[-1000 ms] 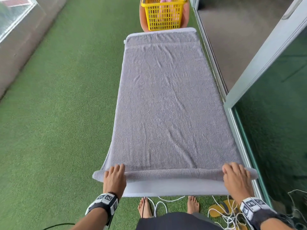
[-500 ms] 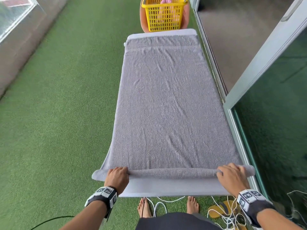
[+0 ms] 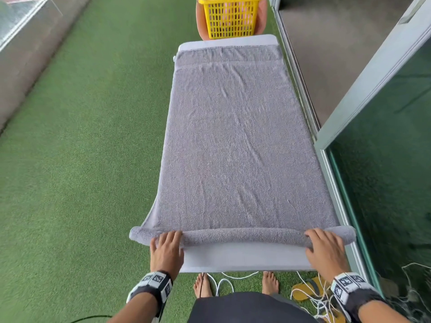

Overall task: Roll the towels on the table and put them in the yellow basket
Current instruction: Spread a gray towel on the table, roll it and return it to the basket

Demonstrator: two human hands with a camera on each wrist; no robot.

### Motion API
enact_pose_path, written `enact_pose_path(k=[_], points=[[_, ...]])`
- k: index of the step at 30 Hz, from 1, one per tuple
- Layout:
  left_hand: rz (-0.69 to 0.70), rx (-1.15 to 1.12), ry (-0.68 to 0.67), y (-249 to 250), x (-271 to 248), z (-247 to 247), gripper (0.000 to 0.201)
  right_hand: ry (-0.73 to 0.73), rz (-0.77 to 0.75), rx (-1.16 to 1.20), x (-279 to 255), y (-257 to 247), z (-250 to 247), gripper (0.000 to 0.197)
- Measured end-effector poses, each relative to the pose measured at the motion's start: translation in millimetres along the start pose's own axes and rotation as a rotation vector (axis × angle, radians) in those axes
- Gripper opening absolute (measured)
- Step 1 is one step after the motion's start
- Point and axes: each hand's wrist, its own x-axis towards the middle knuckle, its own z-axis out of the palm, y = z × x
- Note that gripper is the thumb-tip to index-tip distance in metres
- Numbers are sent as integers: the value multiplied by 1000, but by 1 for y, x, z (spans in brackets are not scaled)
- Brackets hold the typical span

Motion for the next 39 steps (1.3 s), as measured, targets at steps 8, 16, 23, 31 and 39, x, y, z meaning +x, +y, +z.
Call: enact_pose_path(k=[8, 16, 23, 31, 39], points=[[26, 80, -52, 1, 21, -17, 20, -65, -1, -1, 20, -2, -21, 26], [121, -15, 18, -2, 6, 7, 46, -120, -30, 23, 10, -3, -11, 62], [118, 7, 31, 3, -18, 4, 28, -77, -1, 52, -16, -3, 6, 42], [42, -9, 98, -5, -13, 4, 49, 176, 4, 111, -11, 0, 1, 43], [138, -43, 45, 0, -34, 2, 26, -167, 49, 58, -23, -7, -4, 37]])
